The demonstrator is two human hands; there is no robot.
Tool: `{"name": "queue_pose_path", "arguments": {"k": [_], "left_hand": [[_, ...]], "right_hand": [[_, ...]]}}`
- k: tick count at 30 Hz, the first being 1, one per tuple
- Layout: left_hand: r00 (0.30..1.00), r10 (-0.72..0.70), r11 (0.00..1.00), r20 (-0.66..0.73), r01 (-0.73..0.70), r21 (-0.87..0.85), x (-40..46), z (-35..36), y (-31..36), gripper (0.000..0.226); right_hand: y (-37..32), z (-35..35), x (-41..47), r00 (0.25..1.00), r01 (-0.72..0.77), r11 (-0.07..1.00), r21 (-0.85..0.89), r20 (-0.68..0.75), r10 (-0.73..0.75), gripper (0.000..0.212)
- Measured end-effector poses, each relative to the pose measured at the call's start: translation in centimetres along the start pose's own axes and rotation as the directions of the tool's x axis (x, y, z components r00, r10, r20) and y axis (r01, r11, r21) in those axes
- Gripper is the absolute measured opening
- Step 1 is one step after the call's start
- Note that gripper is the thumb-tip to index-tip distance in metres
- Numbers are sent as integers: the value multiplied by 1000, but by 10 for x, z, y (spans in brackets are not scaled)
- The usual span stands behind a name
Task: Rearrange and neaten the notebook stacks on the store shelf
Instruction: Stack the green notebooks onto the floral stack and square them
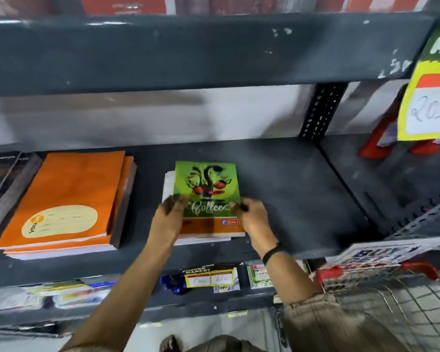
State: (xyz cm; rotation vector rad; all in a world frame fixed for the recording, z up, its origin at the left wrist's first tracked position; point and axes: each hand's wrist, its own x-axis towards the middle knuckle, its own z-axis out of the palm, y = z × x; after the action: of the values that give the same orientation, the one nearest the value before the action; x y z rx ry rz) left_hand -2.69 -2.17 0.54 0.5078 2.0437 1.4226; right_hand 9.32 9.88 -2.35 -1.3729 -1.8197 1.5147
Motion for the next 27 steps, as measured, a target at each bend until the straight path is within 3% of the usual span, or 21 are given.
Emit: {"name": "queue_pose_path", "arguments": {"k": [1, 3, 6, 8, 10, 13, 15, 18, 21, 23, 25, 27], "left_hand": [[1000, 2, 999, 6, -2, 38, 2, -5, -14, 46], [999, 6, 999, -48, -9, -46, 4, -13, -24, 67], [995, -4, 932, -99, -32, -362, 19, -32, -24, 62], [990, -126, 869, -55, 84, -488, 34, -36, -24, 62], [969, -245, 804, 13, 211, -555, 41, -31, -17, 68], [971, -116, 869, 210, 201, -451, 48, -21, -9, 64], [976, -75, 879, 204, 161, -449, 49, -27, -6, 63], [970, -37, 893, 242, 141, -428, 38, -37, -20, 84], [966, 72, 983, 248, -26, -184, 12, -56, -44, 106], [951, 163, 987, 263, -160, -33, 1, -63, -60, 101], [940, 193, 978, 282, -207, 17, -1, -63, -72, 93], [956, 212, 974, 202, -225, 42, 1, -59, -75, 87]], "right_hand": [[3, 3, 0, 999, 20, 1000, 3, 37, -20, 33], [2, -4, 2, 998, 7, 988, 152, 67, -17, 55], [-1, -15, 17, 997, -50, 929, 367, 79, 22, 76], [-4, -14, 25, 991, -75, 919, 388, 132, 25, 95], [-15, -3, 27, 969, -97, 935, 341, 245, 11, 100], [-29, 20, 24, 942, -112, 946, 304, 337, 3, 118], [-29, 26, 23, 947, -80, 948, 307, 322, -24, 129], [-20, 20, 16, 946, -117, 921, 370, 325, -11, 105], [6, 4, -7, 943, 67, 965, 253, 301, -145, 93], [26, -3, -22, 922, 168, 970, 174, 321, -217, 94], [41, -4, -29, 904, 268, 960, 80, 323, -279, 91], [46, 0, -30, 896, 367, 930, 16, 261, -358, 84]]}}
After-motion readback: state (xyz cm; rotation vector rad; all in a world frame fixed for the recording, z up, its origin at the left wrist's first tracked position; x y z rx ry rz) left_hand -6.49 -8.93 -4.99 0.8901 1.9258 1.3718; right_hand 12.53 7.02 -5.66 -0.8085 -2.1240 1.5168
